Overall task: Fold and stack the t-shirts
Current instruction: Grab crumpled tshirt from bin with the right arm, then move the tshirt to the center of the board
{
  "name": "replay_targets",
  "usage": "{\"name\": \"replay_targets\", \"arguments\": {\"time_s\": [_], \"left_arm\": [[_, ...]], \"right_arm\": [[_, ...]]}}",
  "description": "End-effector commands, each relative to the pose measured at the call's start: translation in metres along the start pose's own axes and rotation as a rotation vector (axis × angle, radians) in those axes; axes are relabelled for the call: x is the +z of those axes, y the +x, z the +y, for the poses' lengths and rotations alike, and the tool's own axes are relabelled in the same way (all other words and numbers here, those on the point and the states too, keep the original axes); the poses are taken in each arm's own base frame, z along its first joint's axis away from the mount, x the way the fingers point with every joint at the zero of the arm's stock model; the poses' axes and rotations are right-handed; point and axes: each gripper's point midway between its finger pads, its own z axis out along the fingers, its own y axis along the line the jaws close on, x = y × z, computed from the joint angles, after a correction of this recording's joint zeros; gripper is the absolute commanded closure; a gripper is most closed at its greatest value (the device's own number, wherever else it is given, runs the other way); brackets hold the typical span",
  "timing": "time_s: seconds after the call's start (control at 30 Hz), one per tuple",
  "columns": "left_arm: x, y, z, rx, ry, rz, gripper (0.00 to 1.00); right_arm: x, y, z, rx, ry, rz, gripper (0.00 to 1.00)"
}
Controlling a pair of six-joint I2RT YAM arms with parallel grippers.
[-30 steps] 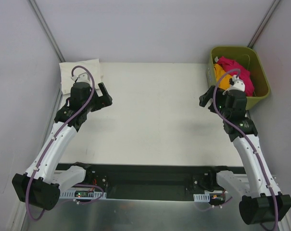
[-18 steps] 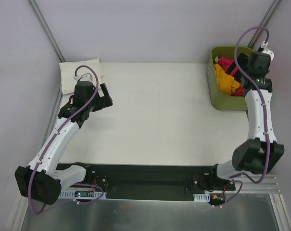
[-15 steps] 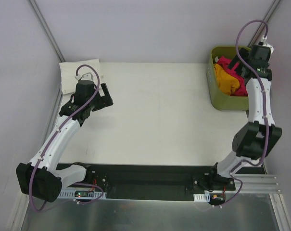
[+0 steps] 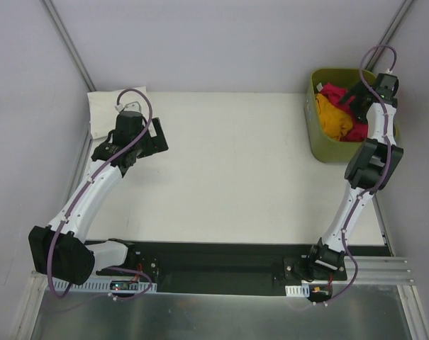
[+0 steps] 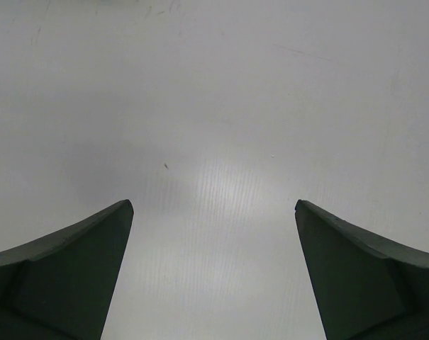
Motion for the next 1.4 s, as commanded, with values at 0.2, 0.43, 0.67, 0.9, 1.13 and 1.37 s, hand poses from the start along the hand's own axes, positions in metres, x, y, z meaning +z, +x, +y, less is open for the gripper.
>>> {"name": "replay_targets", "arguments": {"time_s": [0.2,0.43,0.67,0.9,1.13,1.37], "left_arm": [[0.0,-0.018,-0.001,0.02,-0.004,-0.035,0.01],[-0.004,-0.015,-0.002,0.012,0.011,-0.034,0.01],[-0.012,-0.016,-0.008,-0.008,0.044,-0.043,0.01],[-0.02,-0.008,-0.014,-0.04,0.093,-0.032,0.01],[-0.029,0.001,-0.016,-0.077,0.132,-0.025,0.01],[-0.046,0.003,-0.011,-0.108,0.14,-0.067,0.01]], "right_arm": [[-0.013,-0.033,0.037,0.047,-0.137,-0.115,0.7],[-0.074,-0.08,0.056,-0.019,-0.148,-0.266,0.89],[-0.168,-0.126,0.089,-0.09,-0.212,-0.447,0.99],[-0.313,-0.129,0.153,-0.174,-0.426,-0.581,0.99],[-0.46,-0.085,0.219,-0.298,-0.682,-0.724,0.99],[-0.58,0.006,0.275,-0.325,-1.168,-0.605,0.99]]}}
